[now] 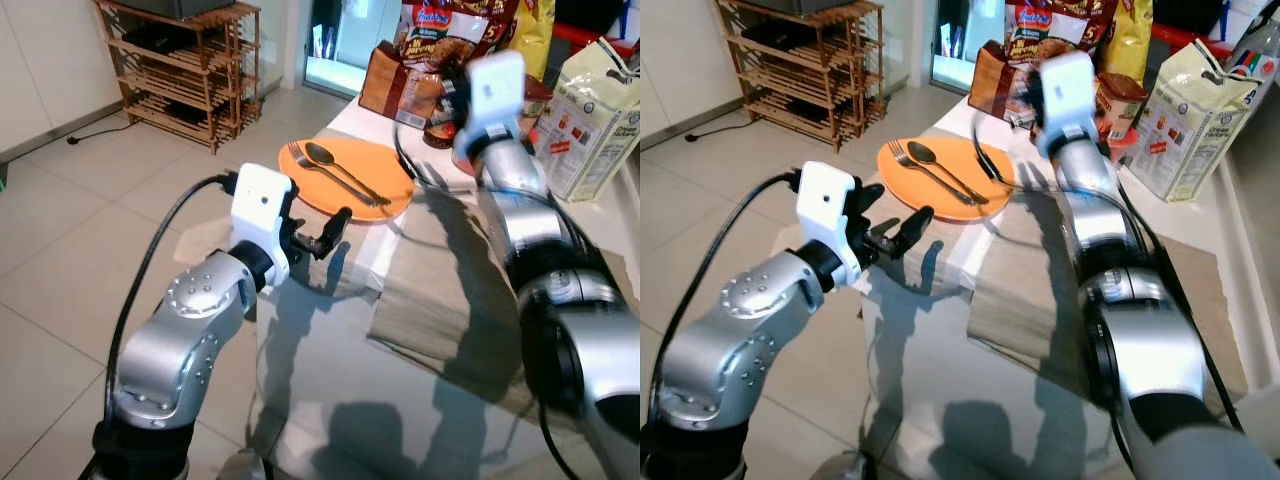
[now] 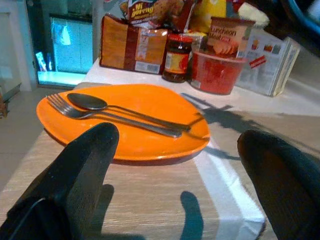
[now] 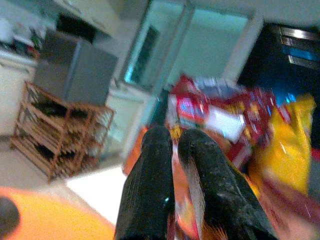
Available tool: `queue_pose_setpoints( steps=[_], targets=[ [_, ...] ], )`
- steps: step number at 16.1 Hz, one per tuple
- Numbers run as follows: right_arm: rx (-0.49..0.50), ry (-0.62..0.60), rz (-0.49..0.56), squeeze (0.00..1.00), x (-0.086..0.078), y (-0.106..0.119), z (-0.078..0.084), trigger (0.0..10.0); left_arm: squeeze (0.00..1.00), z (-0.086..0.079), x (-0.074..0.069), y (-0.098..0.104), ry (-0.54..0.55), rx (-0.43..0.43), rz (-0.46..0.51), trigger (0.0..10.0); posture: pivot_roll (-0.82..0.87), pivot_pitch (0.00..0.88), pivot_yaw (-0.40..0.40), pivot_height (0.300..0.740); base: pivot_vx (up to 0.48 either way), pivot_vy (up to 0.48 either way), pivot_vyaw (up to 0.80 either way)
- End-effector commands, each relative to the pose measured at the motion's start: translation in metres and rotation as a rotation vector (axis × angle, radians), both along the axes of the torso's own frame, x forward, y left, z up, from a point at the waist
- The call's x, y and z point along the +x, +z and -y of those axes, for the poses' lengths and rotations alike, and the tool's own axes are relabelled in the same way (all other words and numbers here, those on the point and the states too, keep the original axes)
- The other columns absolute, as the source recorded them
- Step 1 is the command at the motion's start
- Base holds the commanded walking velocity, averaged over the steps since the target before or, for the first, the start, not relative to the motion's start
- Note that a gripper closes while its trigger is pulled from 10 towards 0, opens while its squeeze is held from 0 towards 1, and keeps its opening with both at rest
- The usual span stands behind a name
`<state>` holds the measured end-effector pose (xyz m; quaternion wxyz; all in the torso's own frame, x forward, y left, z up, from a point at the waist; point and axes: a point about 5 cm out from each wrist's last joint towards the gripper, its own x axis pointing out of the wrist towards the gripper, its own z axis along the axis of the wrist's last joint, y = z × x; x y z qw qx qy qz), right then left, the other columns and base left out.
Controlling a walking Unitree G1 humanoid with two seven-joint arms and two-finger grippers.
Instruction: Setting the table
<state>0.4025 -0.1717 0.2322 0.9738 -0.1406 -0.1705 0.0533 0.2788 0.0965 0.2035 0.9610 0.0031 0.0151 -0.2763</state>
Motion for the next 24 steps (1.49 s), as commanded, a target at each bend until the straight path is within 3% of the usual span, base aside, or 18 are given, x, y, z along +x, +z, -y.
queue_pose_setpoints(
  steps=[1, 4, 6, 10, 16, 20, 21, 22, 24],
  targets=[
    [0.021, -0.045, 0.017, 1.00, -0.006, -0.004, 0.017, 10.0, 0.00, 0.002, 0.003, -0.004, -0.006, 0.014, 0.004, 10.0, 0.16, 0.000, -0.075, 0.740, 0.000, 0.000, 0.00],
    [0.055, -0.074, 0.009, 1.00, -0.018, -0.023, 0.025, 10.0, 0.00, 0.001, 0.009, -0.008, 0.000, 0.019, 0.008, 10.0, 0.14, 0.000, -0.070, 0.740, 0.000, 0.000, 0.00],
    [0.065, -0.106, -0.008, 1.00, -0.039, -0.049, 0.028, 10.0, 0.00, 0.000, 0.016, -0.010, 0.033, 0.019, 0.029, 10.0, 0.11, 0.000, -0.059, 0.740, 0.000, 0.000, 0.00],
    [0.096, -0.141, -0.005, 1.00, -0.069, -0.071, 0.019, 10.0, 0.00, -0.003, 0.022, -0.020, 0.063, 0.032, 0.042, 10.0, 0.09, 0.000, -0.045, 0.740, 0.000, 0.000, 0.00],
    [0.132, -0.104, -0.095, 1.00, -0.094, -0.097, -0.007, 10.0, 0.00, -0.004, 0.028, -0.024, 0.076, 0.036, 0.060, 10.0, 0.09, 0.000, -0.040, 0.740, 0.000, 0.000, 0.00],
    [0.154, -0.171, -0.147, 1.00, -0.103, -0.107, -0.001, 10.0, 0.00, -0.028, 0.036, -0.027, 0.244, 0.026, 0.066, 10.0, 0.09, 0.000, -0.035, 0.740, 0.000, 0.000, 0.00],
    [0.146, -0.202, -0.155, 0.42, -0.107, -0.109, 0.003, 10.0, 0.00, -0.040, 0.037, -0.032, 0.295, 0.032, 0.046, 10.0, 0.09, 0.000, -0.033, 0.740, 0.000, 0.000, 0.00],
    [0.136, -0.228, -0.150, 0.00, -0.114, -0.109, 0.005, 10.0, 0.00, -0.040, 0.034, -0.035, 0.275, 0.047, 0.038, 10.0, 0.09, 0.000, -0.028, 0.740, 0.000, 0.000, 0.00],
    [0.108, -0.232, -0.145, 0.00, -0.123, -0.108, 0.004, 10.0, 0.00, -0.040, 0.032, -0.040, 0.261, 0.071, 0.041, 10.0, 0.08, 0.000, -0.022, 0.740, 0.000, 0.000, 0.00]
  ],
)
